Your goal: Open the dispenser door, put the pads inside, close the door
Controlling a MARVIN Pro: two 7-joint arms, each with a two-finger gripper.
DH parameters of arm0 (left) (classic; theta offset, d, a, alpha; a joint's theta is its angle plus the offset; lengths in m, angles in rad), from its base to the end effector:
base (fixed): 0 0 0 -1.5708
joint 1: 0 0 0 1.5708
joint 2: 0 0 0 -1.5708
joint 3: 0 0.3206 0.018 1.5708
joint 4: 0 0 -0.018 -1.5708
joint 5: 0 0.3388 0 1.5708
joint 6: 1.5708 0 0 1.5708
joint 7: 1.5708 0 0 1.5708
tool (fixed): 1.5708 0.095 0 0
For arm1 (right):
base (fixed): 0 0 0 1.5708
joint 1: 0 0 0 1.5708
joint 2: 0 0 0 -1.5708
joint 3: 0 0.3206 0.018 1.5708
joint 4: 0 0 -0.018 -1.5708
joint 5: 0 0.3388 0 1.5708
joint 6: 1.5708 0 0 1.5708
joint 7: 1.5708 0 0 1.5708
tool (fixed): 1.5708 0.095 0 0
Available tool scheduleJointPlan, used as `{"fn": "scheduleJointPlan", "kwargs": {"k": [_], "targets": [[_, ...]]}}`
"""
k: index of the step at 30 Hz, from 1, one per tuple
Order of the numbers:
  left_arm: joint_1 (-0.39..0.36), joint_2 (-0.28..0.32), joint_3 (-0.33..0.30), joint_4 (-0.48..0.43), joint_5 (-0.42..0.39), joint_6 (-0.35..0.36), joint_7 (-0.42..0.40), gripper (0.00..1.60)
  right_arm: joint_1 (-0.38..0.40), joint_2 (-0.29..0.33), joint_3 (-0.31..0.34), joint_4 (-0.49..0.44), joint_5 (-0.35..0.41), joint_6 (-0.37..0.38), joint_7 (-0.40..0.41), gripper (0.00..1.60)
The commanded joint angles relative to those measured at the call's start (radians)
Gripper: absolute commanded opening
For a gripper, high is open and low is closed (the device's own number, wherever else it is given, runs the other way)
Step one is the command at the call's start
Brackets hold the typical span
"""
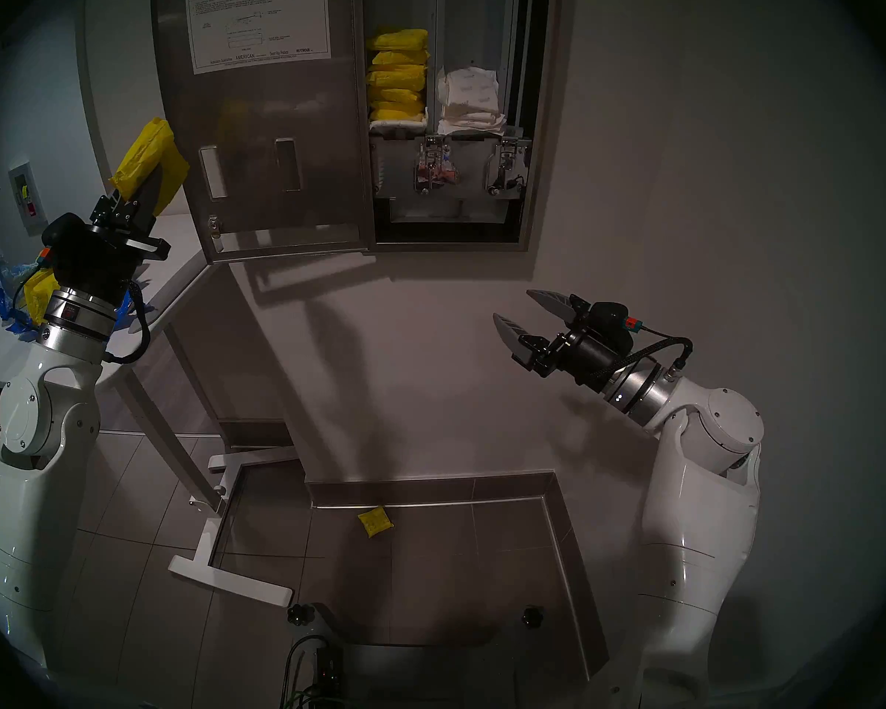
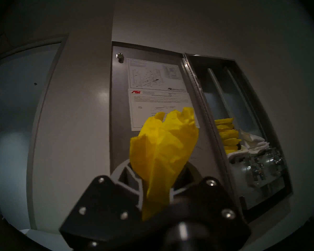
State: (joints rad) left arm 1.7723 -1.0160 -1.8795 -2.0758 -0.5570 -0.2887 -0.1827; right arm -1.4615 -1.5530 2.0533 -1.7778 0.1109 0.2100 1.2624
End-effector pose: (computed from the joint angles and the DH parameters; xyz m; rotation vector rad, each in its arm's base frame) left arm 0.3558 0.1527 -0.0978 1.3420 -0.3589 2.7648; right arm 0.4045 -0.1006 -0.2142 -1.5702 -0.7294 -1.9009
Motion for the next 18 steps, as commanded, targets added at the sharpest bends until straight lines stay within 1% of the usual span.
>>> {"fn": "scheduleJointPlan", "kwargs": {"k": [1, 9, 18], "targets": [[-0.022, 0.012, 0.033, -0.042, 0.016, -0.023, -0.025, 0.0, 0.024, 0.001, -0.002, -0.026, 0.009, 0.0, 0.001, 1.6], [-0.08, 0.018, 0.085, -0.045, 0.053, -0.021, -0.023, 0.0, 0.024, 0.002, -0.002, -0.025, 0.009, 0.0, 0.001, 1.6], [-0.137, 0.015, 0.159, -0.06, 0.097, -0.014, -0.016, 0.0, 0.024, 0.001, -0.002, -0.025, 0.009, 0.0, 0.001, 1.6]]}}
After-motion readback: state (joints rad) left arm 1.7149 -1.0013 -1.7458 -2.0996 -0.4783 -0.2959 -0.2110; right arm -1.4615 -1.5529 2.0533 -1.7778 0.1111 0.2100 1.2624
